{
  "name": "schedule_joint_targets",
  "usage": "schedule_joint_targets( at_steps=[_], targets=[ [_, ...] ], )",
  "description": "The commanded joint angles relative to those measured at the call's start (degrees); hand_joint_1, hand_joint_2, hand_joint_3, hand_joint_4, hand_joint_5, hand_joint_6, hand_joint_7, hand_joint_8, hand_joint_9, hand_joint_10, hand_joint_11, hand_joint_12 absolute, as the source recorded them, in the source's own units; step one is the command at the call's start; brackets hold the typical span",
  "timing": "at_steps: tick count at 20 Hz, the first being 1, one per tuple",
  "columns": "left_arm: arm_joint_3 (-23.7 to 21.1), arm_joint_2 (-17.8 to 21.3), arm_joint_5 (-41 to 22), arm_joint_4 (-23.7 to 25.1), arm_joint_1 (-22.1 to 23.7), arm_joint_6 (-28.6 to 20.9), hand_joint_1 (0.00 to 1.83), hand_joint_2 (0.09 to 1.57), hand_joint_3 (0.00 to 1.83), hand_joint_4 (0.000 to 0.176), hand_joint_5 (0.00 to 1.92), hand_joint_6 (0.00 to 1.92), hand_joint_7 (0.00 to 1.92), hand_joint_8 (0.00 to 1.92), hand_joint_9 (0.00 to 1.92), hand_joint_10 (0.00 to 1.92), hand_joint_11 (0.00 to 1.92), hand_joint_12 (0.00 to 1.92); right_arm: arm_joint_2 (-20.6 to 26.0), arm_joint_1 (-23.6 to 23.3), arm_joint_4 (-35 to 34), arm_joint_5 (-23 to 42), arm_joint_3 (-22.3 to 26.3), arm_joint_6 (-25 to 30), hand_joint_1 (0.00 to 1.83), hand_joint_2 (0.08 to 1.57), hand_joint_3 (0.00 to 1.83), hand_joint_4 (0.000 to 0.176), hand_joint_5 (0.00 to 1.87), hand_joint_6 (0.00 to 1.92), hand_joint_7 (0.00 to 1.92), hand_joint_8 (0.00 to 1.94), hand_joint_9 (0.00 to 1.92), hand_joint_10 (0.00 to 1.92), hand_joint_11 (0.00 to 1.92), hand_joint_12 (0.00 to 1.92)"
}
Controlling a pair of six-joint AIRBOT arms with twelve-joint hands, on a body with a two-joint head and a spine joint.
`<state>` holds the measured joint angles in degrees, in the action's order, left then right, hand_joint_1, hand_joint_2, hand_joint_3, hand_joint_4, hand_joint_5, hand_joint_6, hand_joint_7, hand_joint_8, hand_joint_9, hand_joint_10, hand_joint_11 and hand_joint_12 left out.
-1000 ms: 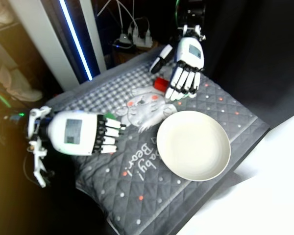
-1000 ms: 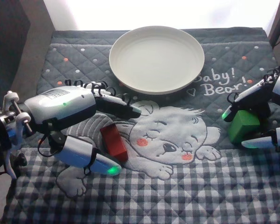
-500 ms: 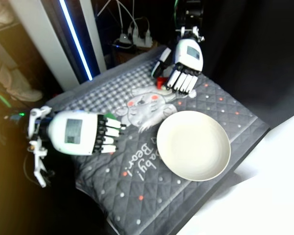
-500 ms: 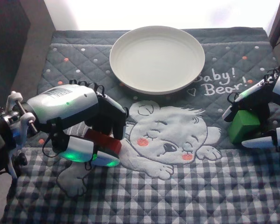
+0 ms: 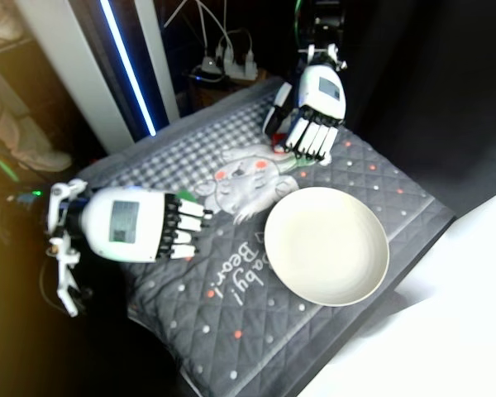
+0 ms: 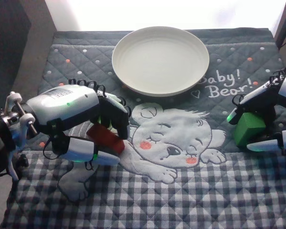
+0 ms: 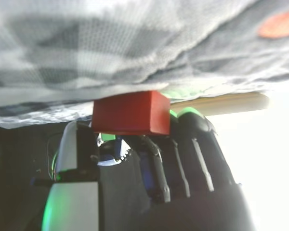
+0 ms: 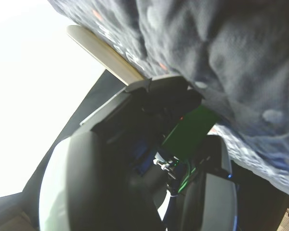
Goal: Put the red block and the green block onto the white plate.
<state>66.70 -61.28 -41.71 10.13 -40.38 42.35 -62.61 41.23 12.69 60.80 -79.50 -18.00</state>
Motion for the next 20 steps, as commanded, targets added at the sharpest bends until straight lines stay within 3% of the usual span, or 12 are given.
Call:
schedule_joint_targets(
  at_steps=[1,3,7,11,12,13,14,15,16,17,19,20],
  targets=[
    [-0.03,0.12,-3.38,-0.01,0.25,1.27,1.04,0.91,0.0,0.0,0.81,0.13,0.44,1.15,0.46,1.44,0.39,1.86,0.45,-0.51,-1.62,5.26,-0.24,0.21,1.3,1.02,0.0,0.0,1.14,0.52,1.29,0.65,1.32,0.5,1.07,1.17],
    [-0.07,0.48,-1.71,0.82,0.18,1.27,1.05,0.88,0.0,0.0,0.77,0.02,0.43,0.96,0.44,1.27,0.36,1.73,0.45,-0.5,-1.62,5.26,-0.24,0.21,1.3,1.03,0.0,0.0,1.13,0.53,1.29,0.65,1.33,0.52,1.06,1.22],
    [0.17,0.65,0.71,1.61,-0.21,1.27,1.05,0.87,0.0,0.0,0.78,0.0,0.3,1.31,0.3,1.62,0.23,1.91,0.45,-0.5,-1.6,5.26,-0.24,0.21,1.3,1.03,0.0,0.0,1.17,0.44,1.27,0.71,1.3,0.63,1.05,1.29],
    [0.51,0.62,0.47,1.82,-0.04,1.27,1.15,1.02,0.0,0.0,0.92,0.02,0.74,0.69,0.67,0.97,0.43,1.45,0.45,-0.5,-1.53,5.26,-0.25,0.21,1.29,1.04,0.0,0.0,1.15,0.45,1.22,0.82,1.27,0.73,1.03,1.35],
    [0.62,0.62,-0.35,1.67,0.25,1.27,1.22,1.12,0.01,0.0,0.91,0.71,0.9,1.15,0.73,1.12,0.51,1.6,0.45,-0.5,-1.53,5.26,-0.25,0.21,1.29,1.04,0.0,0.0,1.14,0.47,1.21,0.84,1.25,0.78,1.03,1.38],
    [0.72,0.61,-0.86,1.44,0.46,1.27,1.22,1.17,0.0,0.0,0.86,0.94,0.86,1.36,0.73,1.23,0.55,1.64,0.45,-0.5,-1.53,5.26,-0.25,0.21,1.29,1.04,0.0,0.0,1.12,0.5,1.22,0.8,1.25,0.75,1.03,1.32],
    [0.96,0.51,-1.56,1.12,0.98,1.27,1.21,1.19,0.0,0.0,0.82,1.05,0.85,1.39,0.73,1.24,0.57,1.64,0.45,-0.5,-1.53,5.26,-0.26,0.21,1.3,1.03,0.0,0.0,1.14,0.48,1.25,0.75,1.27,0.73,1.05,1.33],
    [1.11,0.42,-2.01,1.01,1.46,1.28,1.18,1.2,0.0,0.0,0.83,1.17,0.79,1.33,0.7,1.09,0.52,1.53,0.45,-0.5,-1.52,5.26,-0.26,0.21,1.3,1.03,0.0,0.0,1.15,0.48,1.28,0.69,1.29,0.68,1.06,1.28],
    [1.24,0.3,-2.49,0.8,1.78,1.36,1.17,1.21,0.0,0.0,0.86,1.14,0.76,1.39,0.7,1.09,0.51,1.53,0.45,-0.5,-1.52,5.26,-0.25,0.21,1.3,1.03,0.0,0.0,1.16,0.46,1.28,0.7,1.3,0.67,1.06,1.3],
    [1.29,0.23,-3.08,0.13,2.09,2.04,1.2,1.21,0.0,0.0,0.89,1.01,0.73,1.53,0.68,1.3,0.55,1.68,0.45,-0.5,-1.52,5.26,-0.26,0.21,1.3,1.03,0.0,0.0,1.14,0.49,1.27,0.69,1.28,0.63,1.04,1.26],
    [1.39,0.14,-3.79,-1.08,2.64,3.28,1.22,1.18,0.0,0.0,0.92,0.93,0.79,1.47,0.7,1.35,0.59,1.74,0.47,-0.5,-1.49,5.26,-0.29,0.21,1.3,1.02,0.0,0.0,1.15,0.51,1.3,0.63,1.29,0.6,1.05,1.23],
    [1.73,0.0,-4.29,-1.48,3.03,3.32,1.23,1.14,0.0,0.0,1.0,0.84,0.89,1.29,0.79,1.21,0.62,1.62,0.55,-0.5,-1.49,5.26,-0.31,0.21,1.3,1.02,0.0,0.0,1.17,0.47,1.31,0.6,1.31,0.6,1.06,1.25]
  ],
)
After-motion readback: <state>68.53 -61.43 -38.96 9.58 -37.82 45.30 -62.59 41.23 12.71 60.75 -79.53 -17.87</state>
